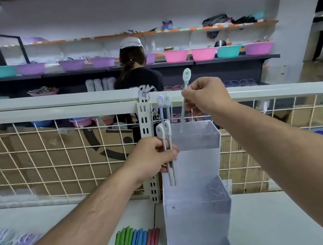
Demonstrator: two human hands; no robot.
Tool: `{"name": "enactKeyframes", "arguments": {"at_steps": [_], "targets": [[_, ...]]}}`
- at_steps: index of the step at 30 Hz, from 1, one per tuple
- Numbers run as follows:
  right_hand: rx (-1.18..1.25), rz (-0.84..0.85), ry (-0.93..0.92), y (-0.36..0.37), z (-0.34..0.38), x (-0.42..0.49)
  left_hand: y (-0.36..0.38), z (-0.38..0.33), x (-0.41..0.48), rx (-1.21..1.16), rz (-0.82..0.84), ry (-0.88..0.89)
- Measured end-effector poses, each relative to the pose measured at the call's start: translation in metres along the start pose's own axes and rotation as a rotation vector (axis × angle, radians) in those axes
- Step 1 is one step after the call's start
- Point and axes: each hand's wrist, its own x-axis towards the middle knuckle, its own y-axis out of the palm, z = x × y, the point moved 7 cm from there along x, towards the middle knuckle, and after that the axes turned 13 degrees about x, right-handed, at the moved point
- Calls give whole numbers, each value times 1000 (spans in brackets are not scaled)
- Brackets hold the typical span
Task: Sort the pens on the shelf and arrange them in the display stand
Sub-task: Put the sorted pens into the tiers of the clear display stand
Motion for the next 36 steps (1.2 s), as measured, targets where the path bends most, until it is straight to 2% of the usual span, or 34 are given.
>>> {"name": "enactKeyframes", "arguments": {"at_steps": [9, 15, 22, 36], "targets": [[-10, -12, -6, 8, -7, 14, -13, -1, 4, -88, -24, -11], [-27, -11, -19, 13, -7, 14, -23, -3, 4, -148, -104, 9], [-80, -4, -14, 15, -10, 14, -22, 2, 5, -154, -32, -41], [-376, 150, -42, 31, -32, 7, -21, 3, 8, -150, -23, -33]]}}
